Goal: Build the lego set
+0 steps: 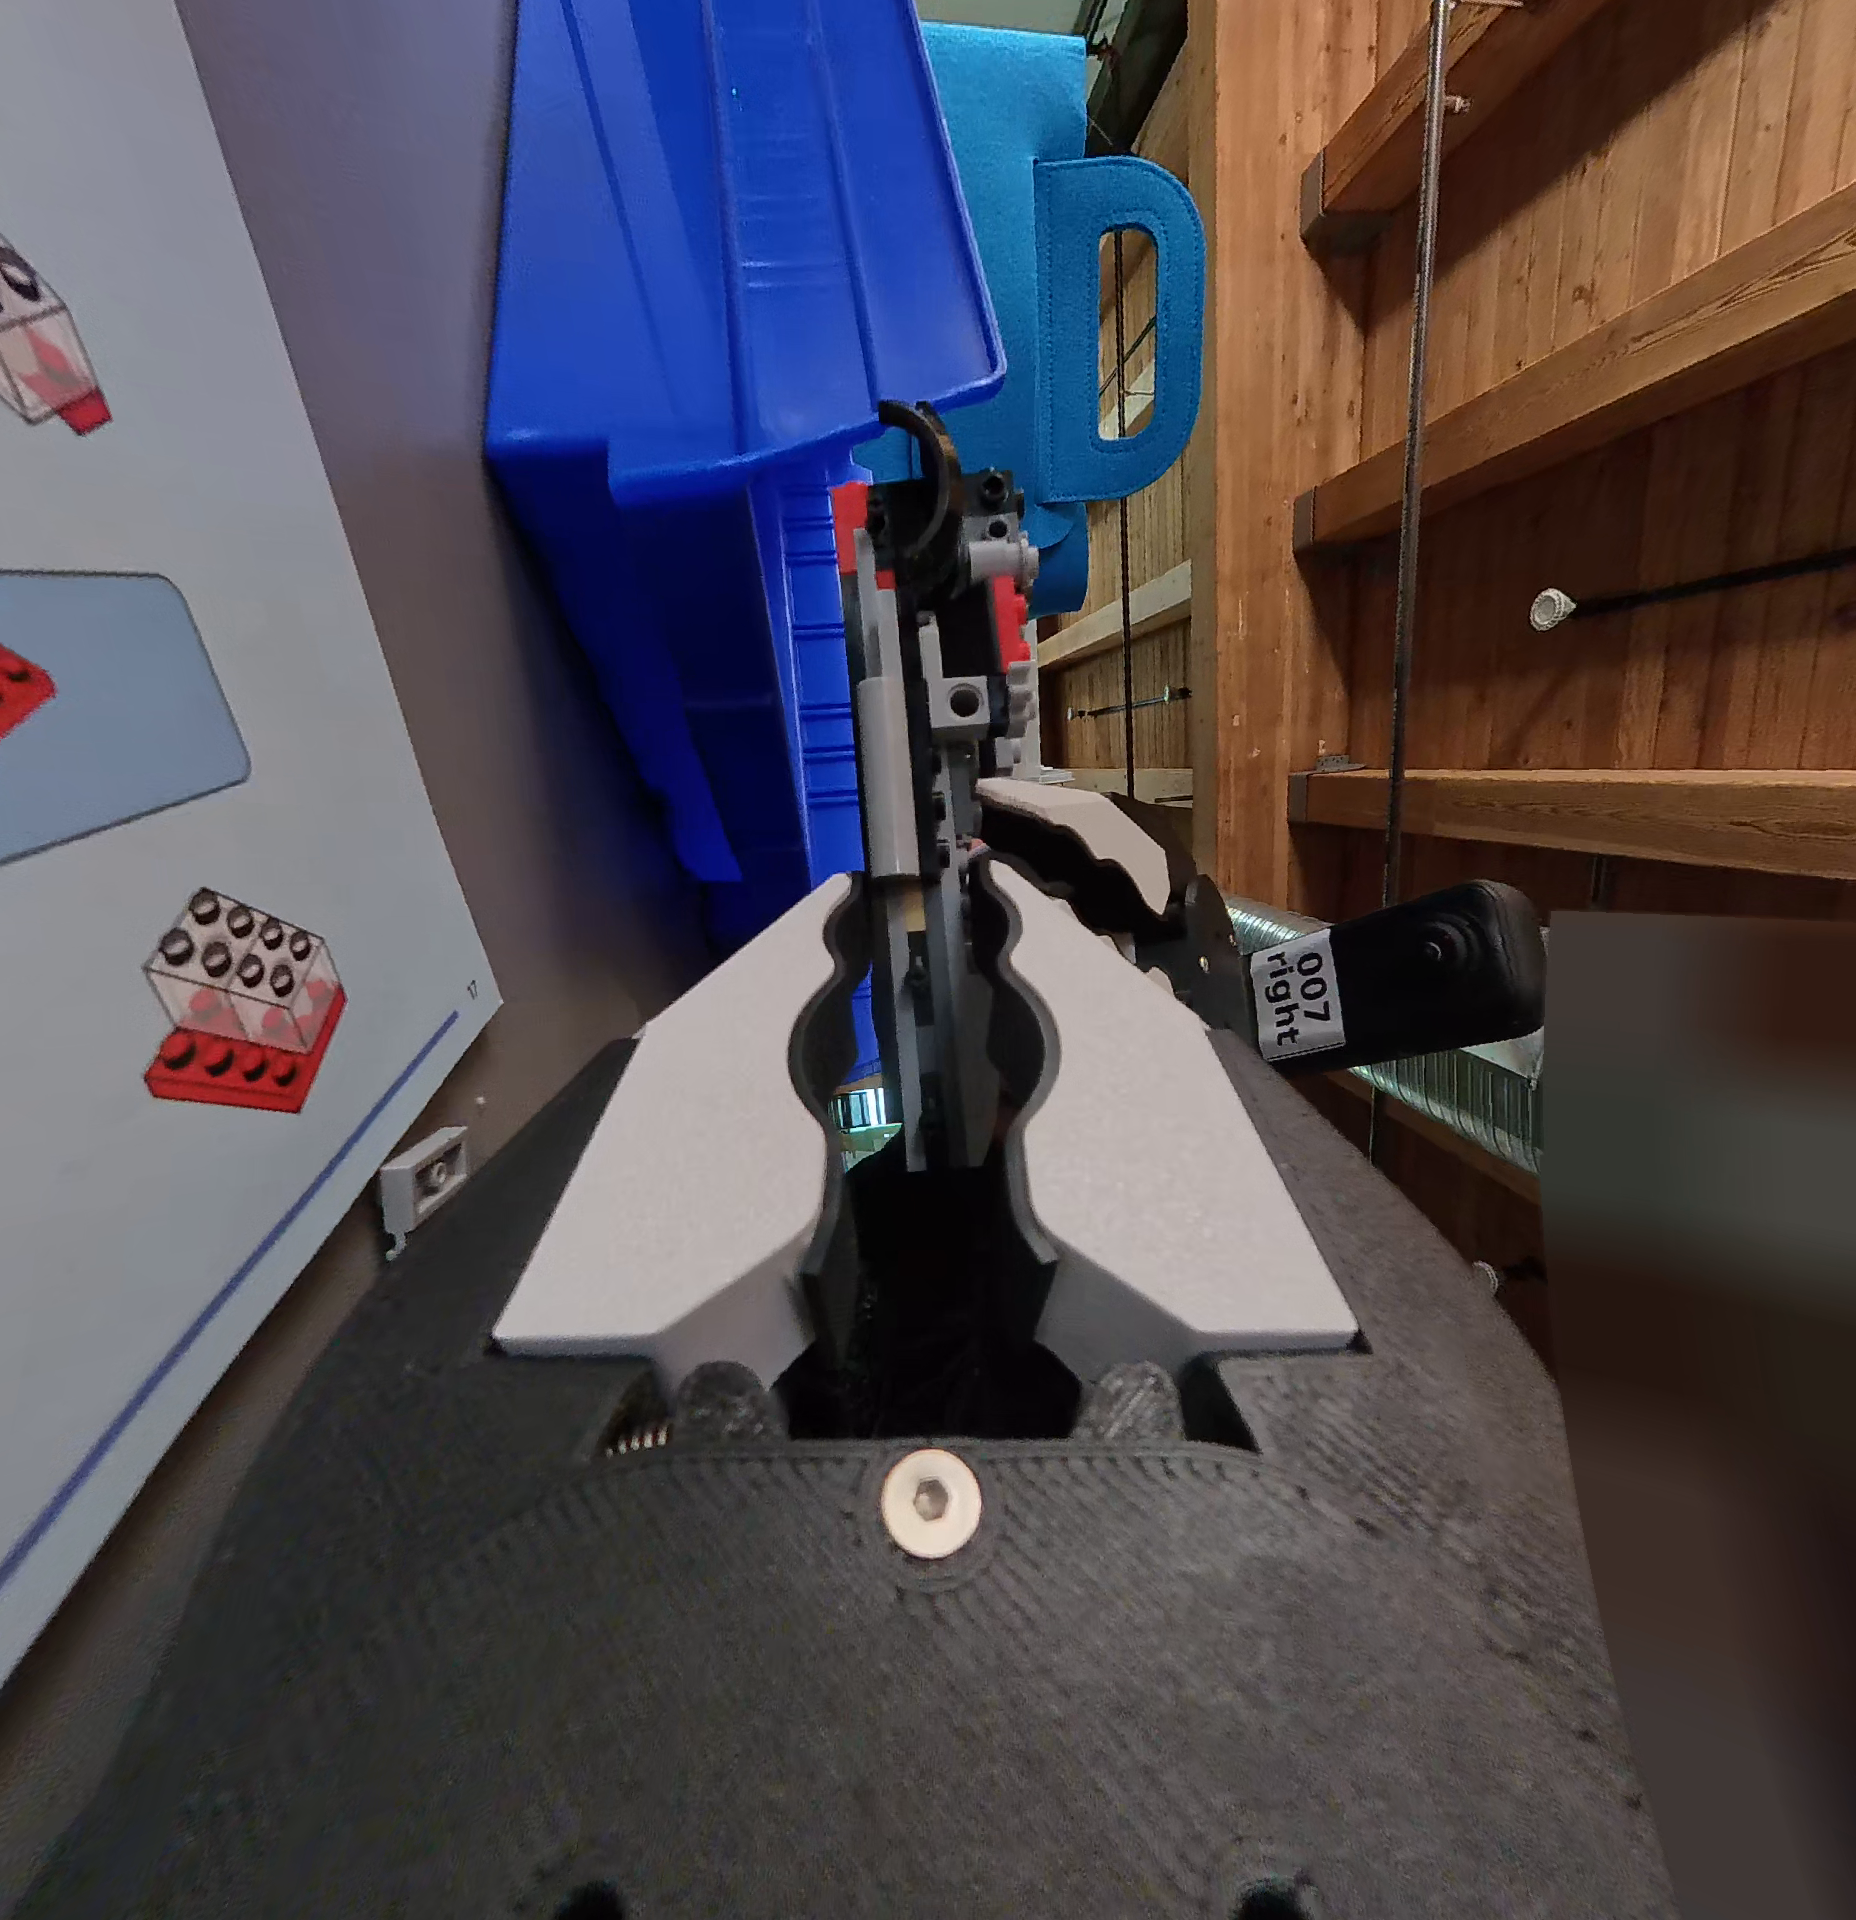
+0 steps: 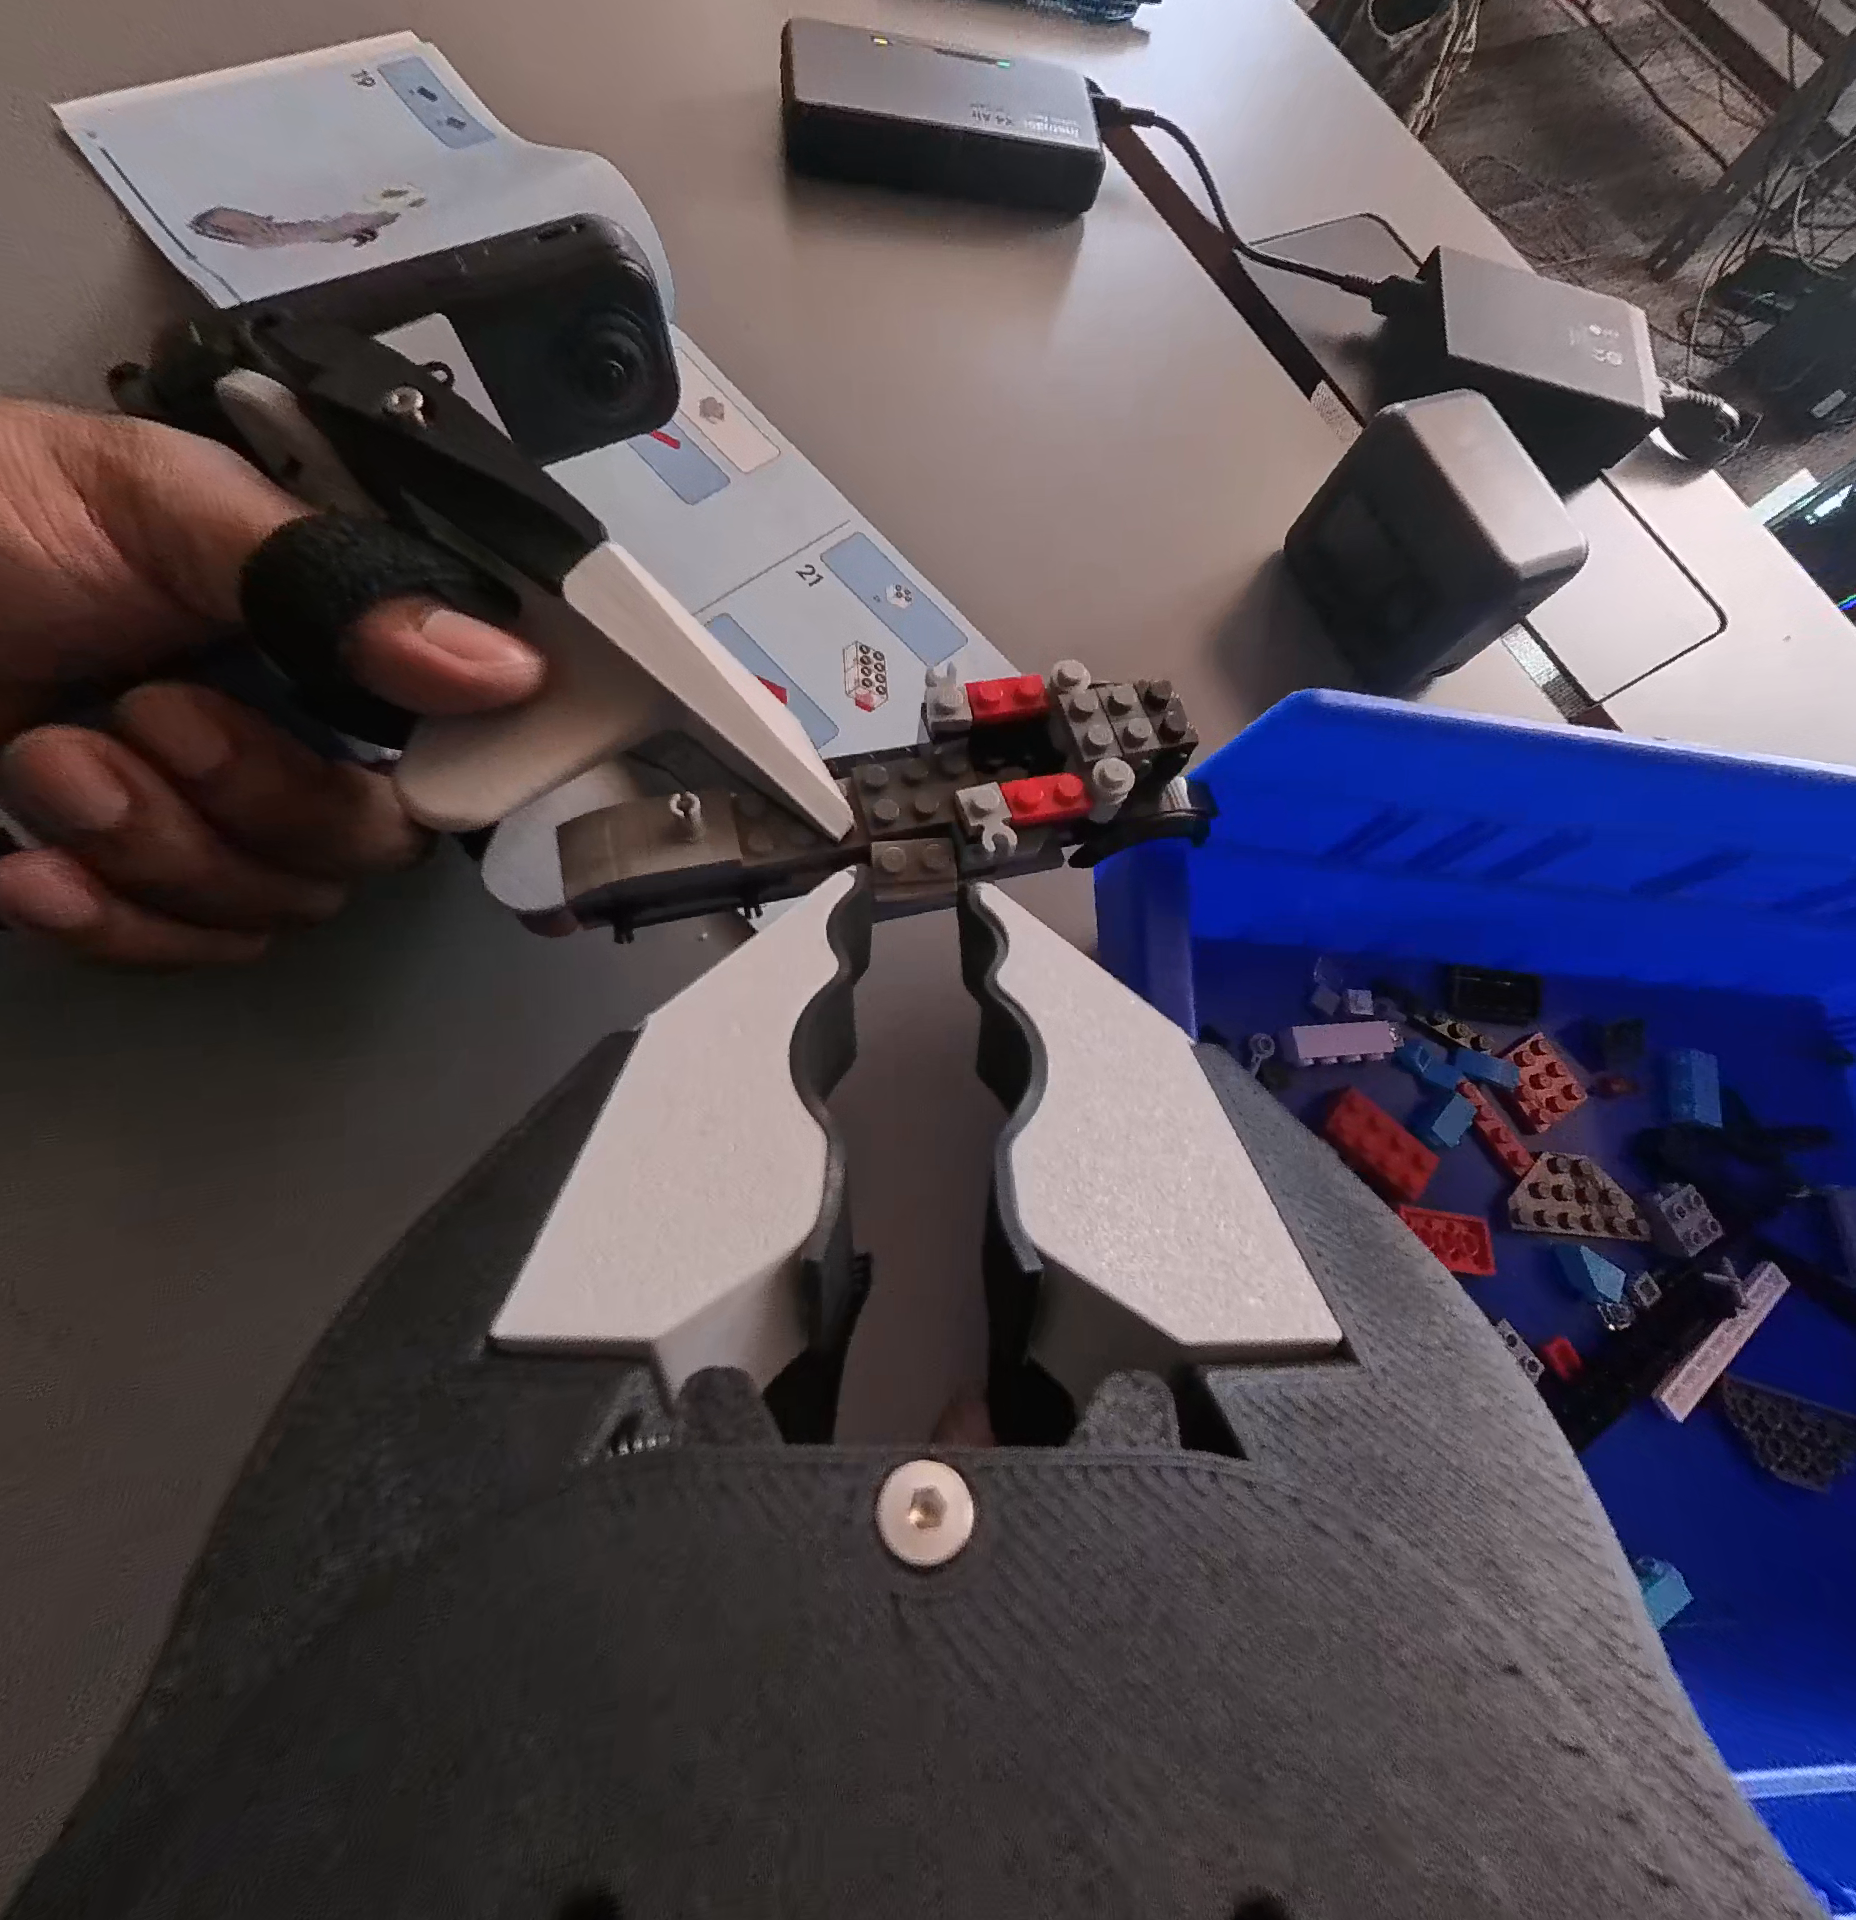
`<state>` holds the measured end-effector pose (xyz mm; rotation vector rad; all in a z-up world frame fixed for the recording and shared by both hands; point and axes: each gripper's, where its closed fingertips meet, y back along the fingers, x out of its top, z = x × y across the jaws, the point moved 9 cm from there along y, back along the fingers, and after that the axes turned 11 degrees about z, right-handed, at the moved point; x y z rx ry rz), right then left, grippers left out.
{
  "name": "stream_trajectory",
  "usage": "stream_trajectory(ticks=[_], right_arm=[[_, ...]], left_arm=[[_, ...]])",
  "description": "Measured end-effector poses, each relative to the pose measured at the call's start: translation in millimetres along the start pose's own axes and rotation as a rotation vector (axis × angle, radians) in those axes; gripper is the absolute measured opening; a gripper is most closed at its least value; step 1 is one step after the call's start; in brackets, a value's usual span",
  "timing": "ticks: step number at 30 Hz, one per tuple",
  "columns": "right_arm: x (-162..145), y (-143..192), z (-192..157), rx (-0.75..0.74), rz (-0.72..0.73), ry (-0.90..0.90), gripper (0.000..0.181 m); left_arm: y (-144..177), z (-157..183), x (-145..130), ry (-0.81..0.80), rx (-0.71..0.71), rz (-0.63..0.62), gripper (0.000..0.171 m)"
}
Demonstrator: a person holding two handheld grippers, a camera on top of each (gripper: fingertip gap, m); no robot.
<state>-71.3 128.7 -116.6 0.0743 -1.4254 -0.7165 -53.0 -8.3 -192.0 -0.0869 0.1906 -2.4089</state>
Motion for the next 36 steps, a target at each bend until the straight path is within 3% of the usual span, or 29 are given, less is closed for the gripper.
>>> stream_trajectory(ticks=[25,31,36], right_arm=[[-3.1,6.3,2.8,-0.004,0.022,-0.019,0.020],[-39.0,27.4,-12.2,0.046,0.002,-0.155,0.022],[-77.7,31.1,-33.7,0.128,-0.131,-0.084,0.028]], left_arm=[[1.8,1.4,4.1,-0.014,0.001,0.017,0.018],[3.7,4.1,7.9,-0.038,0.006,0.033,0.019],[3.1,5.5,6.4,-0.048,0.003,0.029,0.019]])
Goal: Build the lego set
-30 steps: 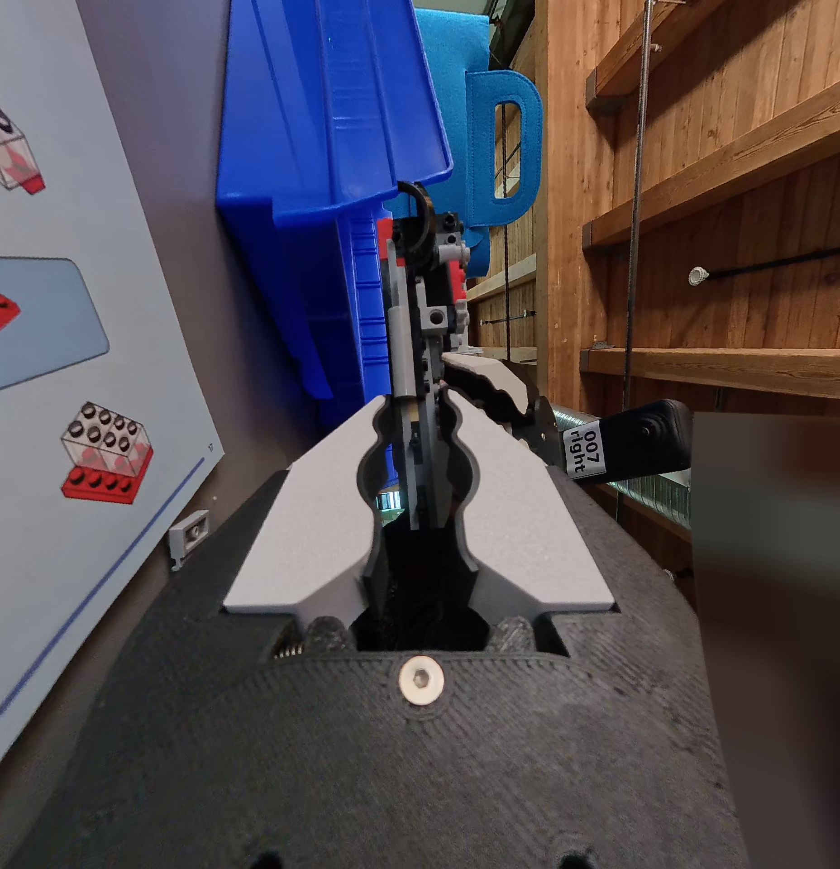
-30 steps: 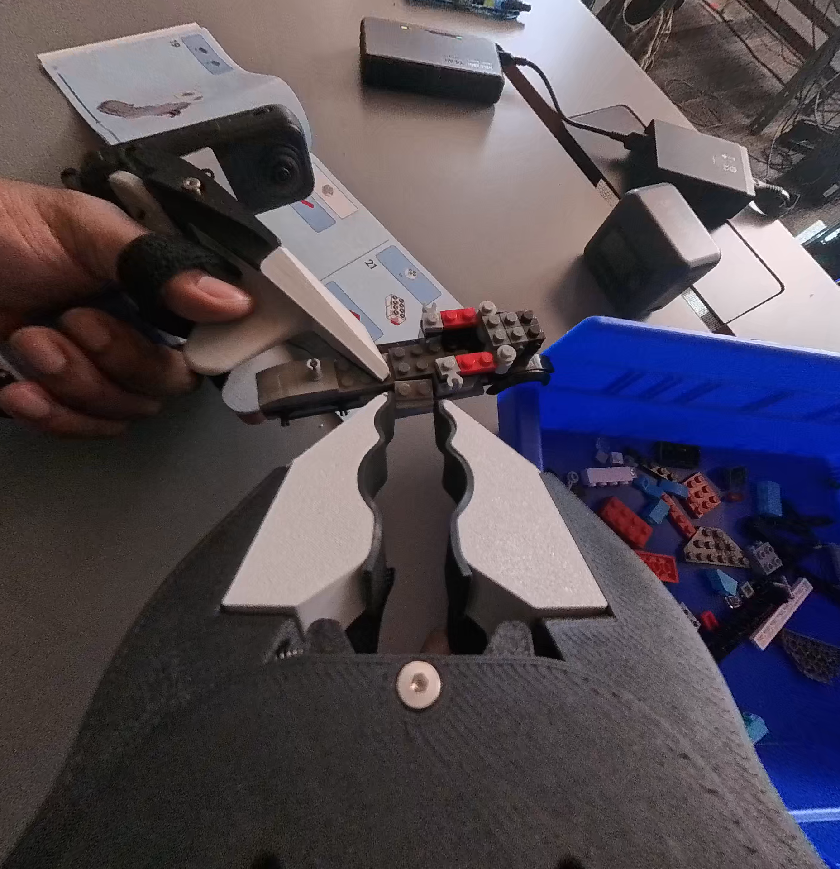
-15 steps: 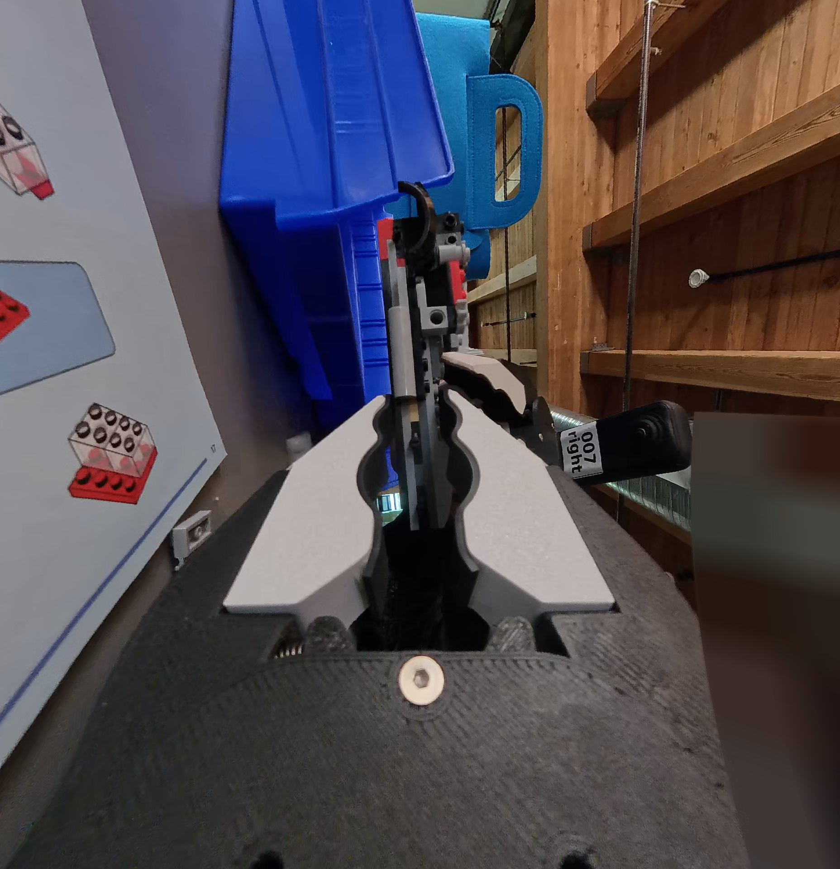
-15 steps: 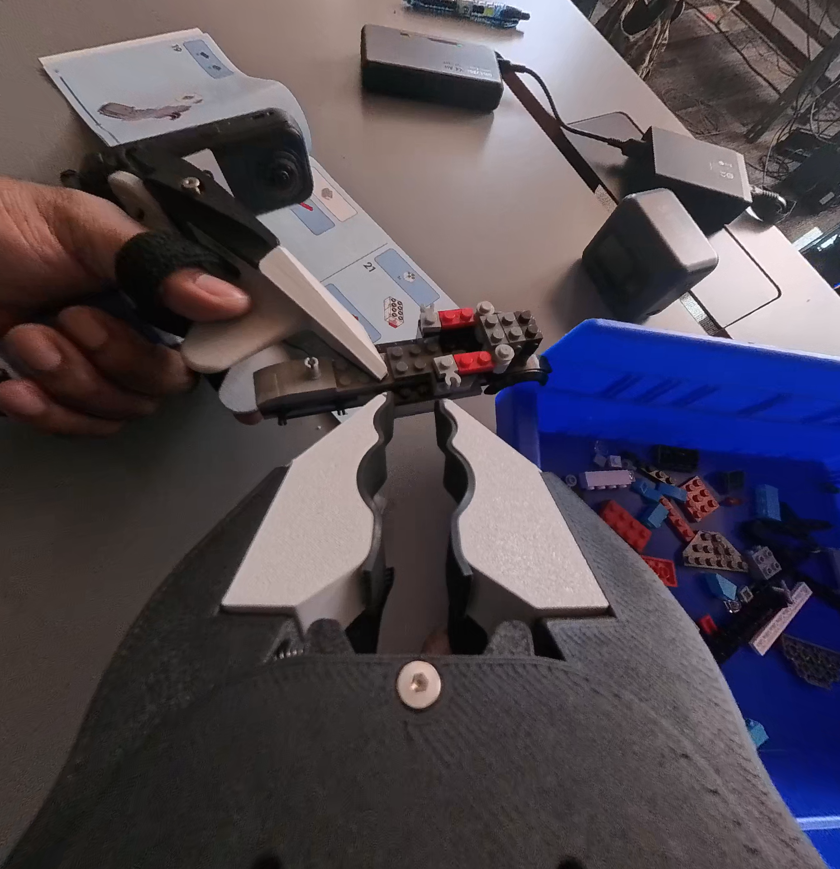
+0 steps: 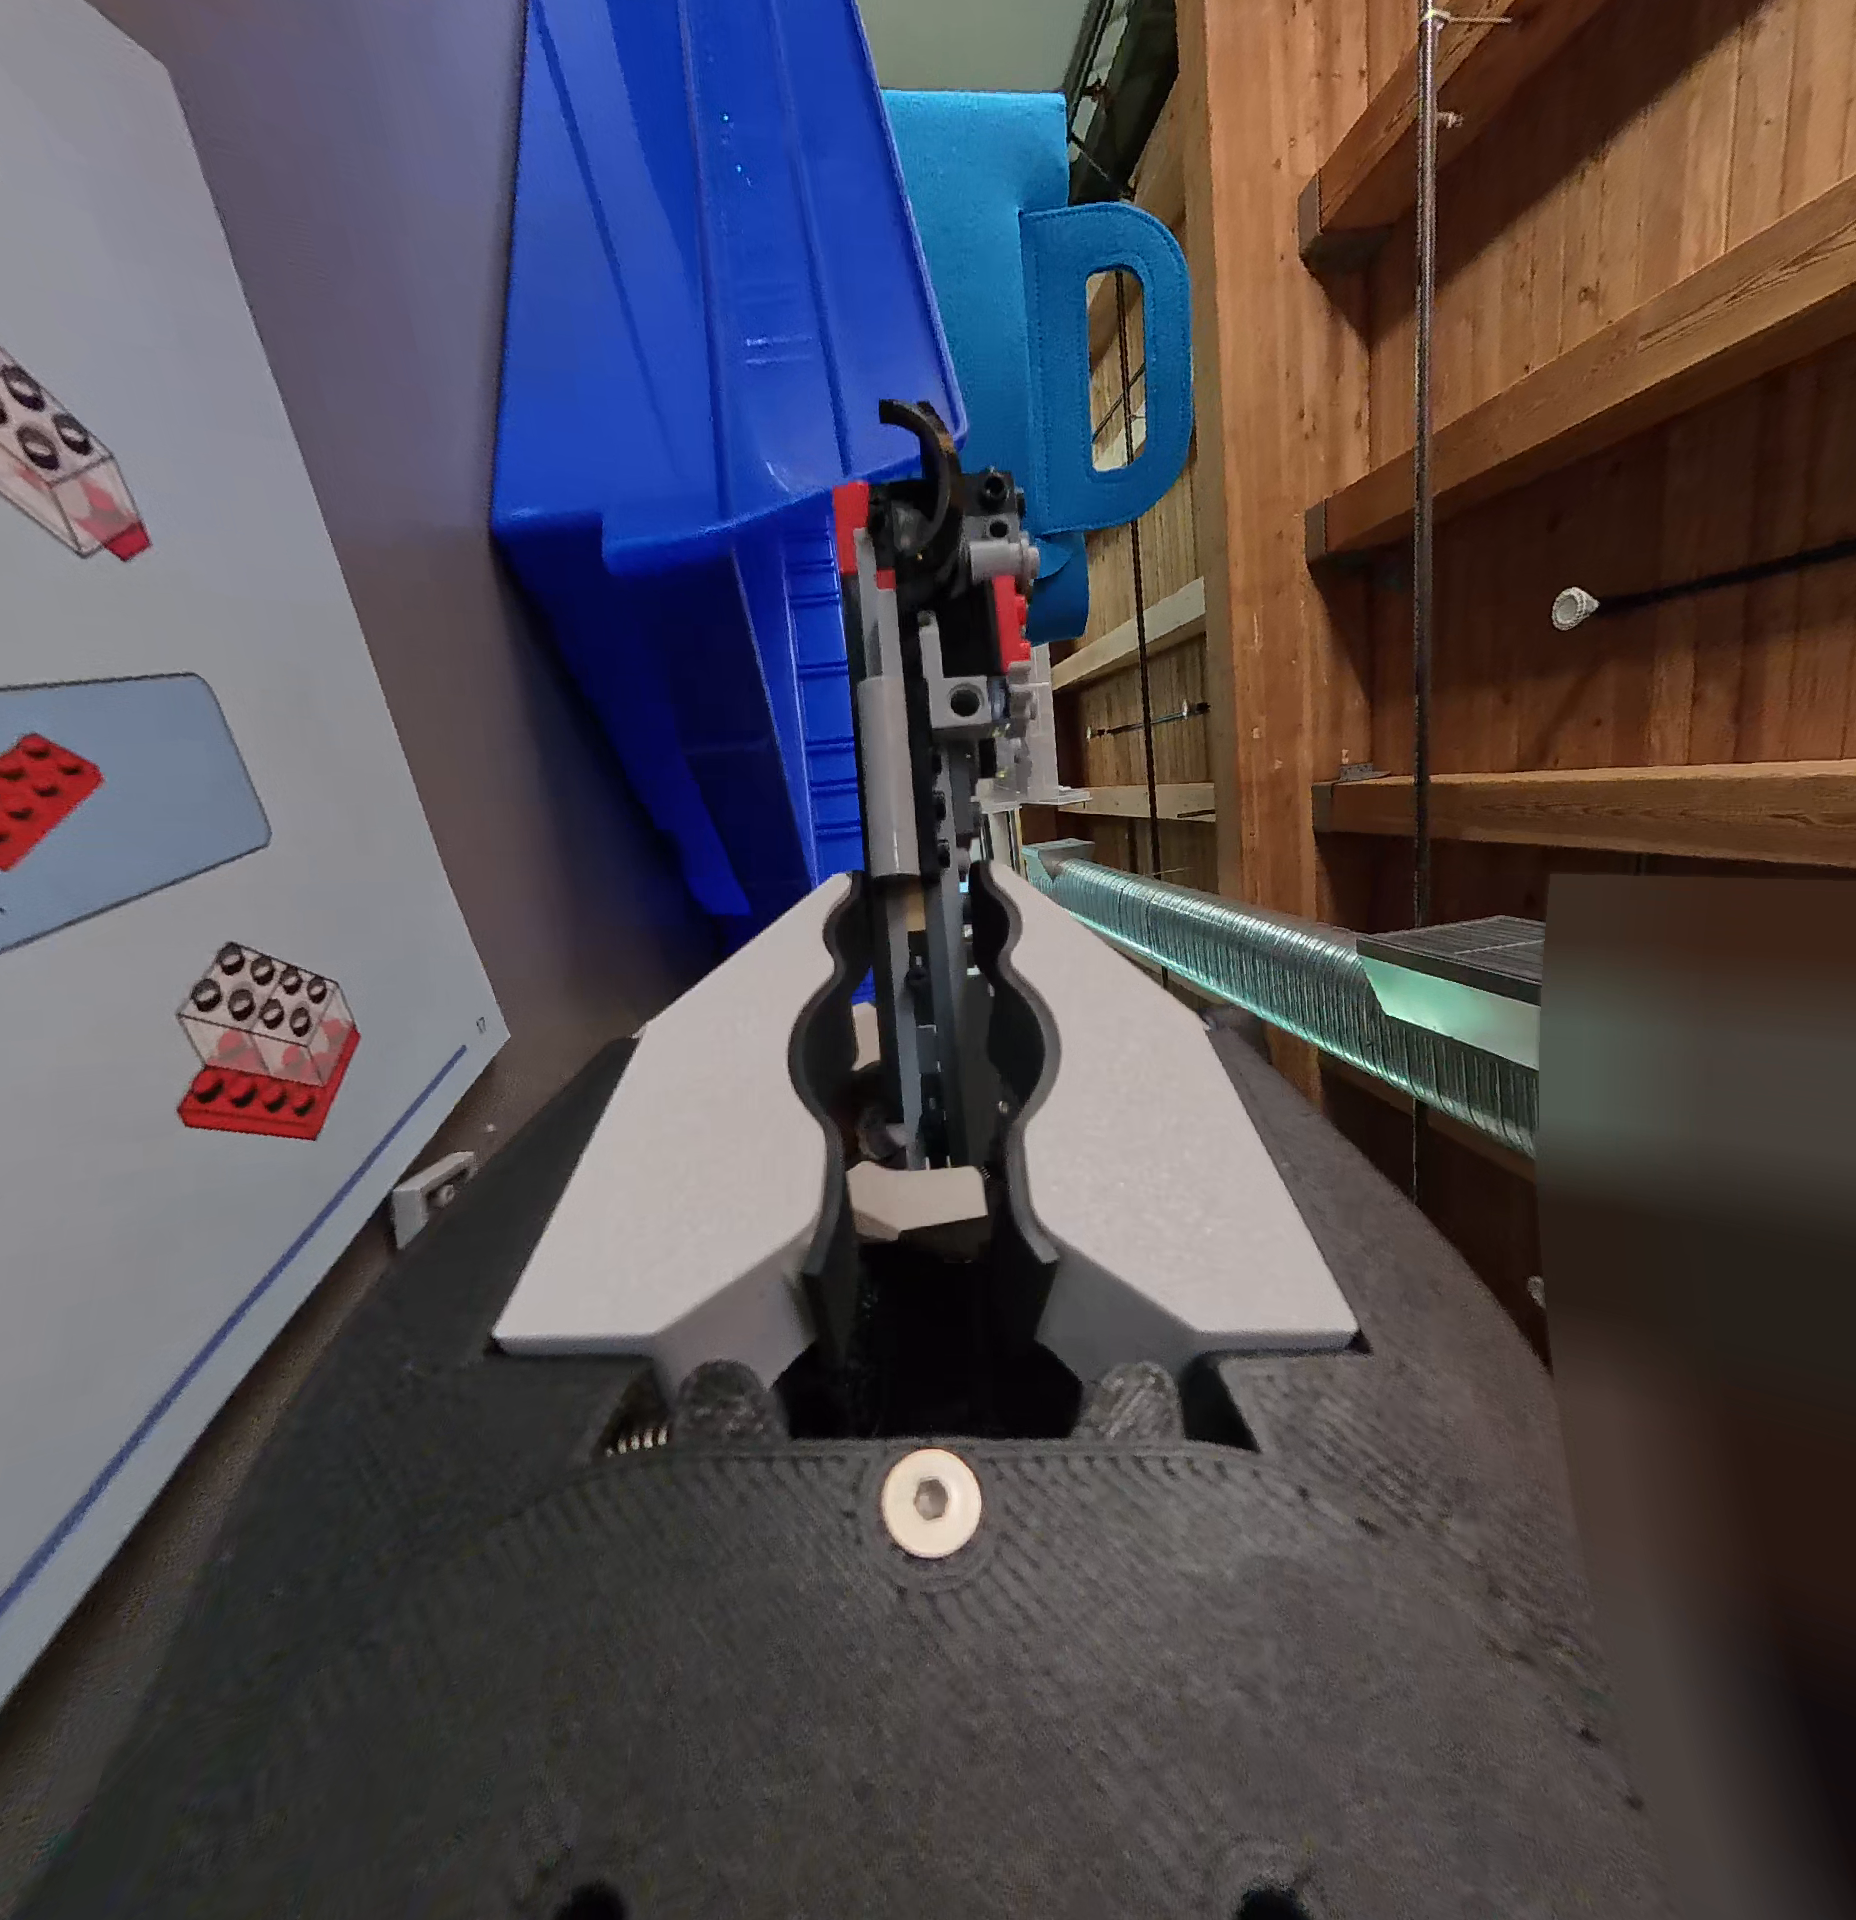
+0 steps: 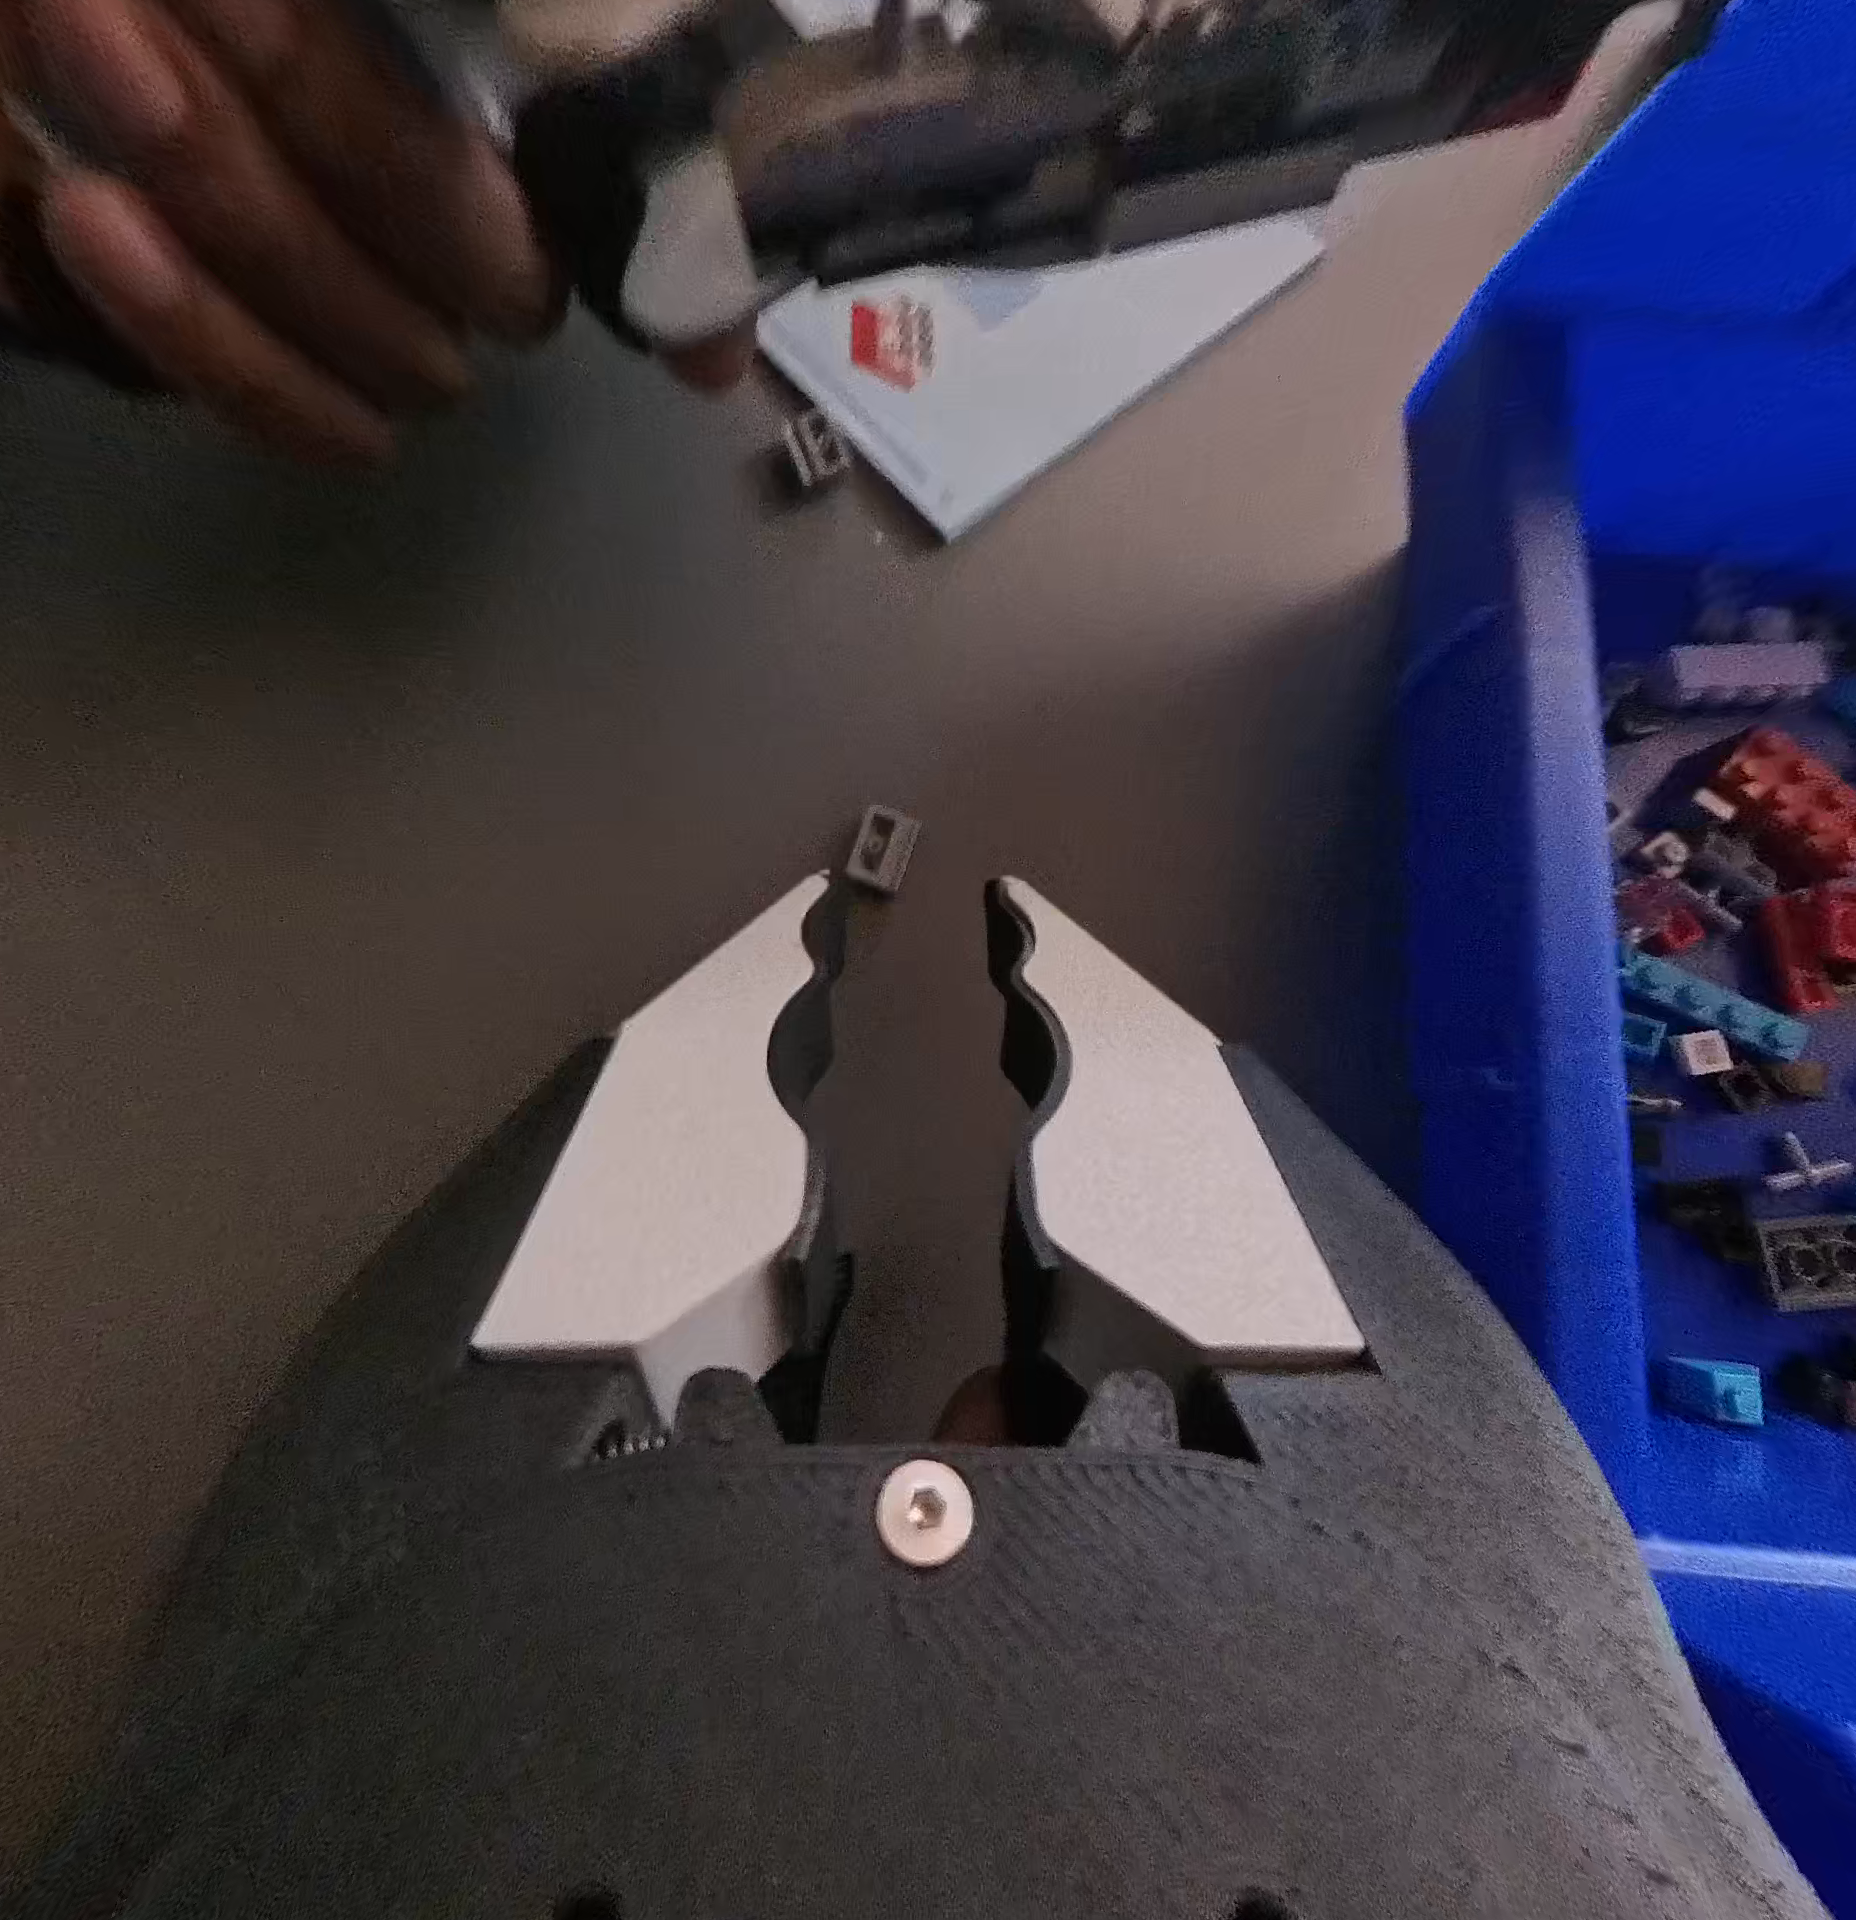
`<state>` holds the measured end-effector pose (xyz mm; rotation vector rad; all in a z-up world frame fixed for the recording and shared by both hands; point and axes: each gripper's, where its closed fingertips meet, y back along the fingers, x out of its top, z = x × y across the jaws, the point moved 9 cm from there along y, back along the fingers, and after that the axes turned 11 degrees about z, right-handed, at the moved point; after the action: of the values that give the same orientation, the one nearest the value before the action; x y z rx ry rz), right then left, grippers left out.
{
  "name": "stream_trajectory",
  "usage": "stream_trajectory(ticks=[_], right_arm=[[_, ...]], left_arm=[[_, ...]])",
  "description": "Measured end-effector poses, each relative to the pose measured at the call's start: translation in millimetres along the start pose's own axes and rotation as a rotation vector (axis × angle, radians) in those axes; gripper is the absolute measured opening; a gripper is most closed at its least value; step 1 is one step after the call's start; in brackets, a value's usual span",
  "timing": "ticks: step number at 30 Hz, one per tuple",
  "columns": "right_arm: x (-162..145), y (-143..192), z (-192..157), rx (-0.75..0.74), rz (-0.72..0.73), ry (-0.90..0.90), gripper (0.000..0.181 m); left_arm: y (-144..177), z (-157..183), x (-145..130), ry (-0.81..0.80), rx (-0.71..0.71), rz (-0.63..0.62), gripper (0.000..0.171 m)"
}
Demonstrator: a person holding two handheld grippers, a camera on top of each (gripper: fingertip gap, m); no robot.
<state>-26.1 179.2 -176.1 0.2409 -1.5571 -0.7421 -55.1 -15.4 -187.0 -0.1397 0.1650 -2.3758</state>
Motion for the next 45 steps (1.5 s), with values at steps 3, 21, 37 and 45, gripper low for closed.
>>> stream_trajectory(ticks=[3,21,37,45], right_arm=[[-5.4,-5.8,-3.3,-0.003,-0.044,0.053,0.029],[25.0,-21.3,-9.7,-0.034,-0.021,0.099,0.013],[38.0,-26.7,-6.1,-0.009,0.047,0.095,0.013],[34.8,-27.6,-4.2,0.004,0.052,0.083,0.013]], left_arm=[[-0.5,0.9,-0.9,-0.013,-0.003,-0.003,0.019],[1.2,0.5,3.7,-0.065,0.016,0.012,0.019],[1.2,-5.0,3.6,-0.068,0.039,0.011,0.018],[1.2,-5.4,4.0,-0.071,0.040,0.010,0.018]])
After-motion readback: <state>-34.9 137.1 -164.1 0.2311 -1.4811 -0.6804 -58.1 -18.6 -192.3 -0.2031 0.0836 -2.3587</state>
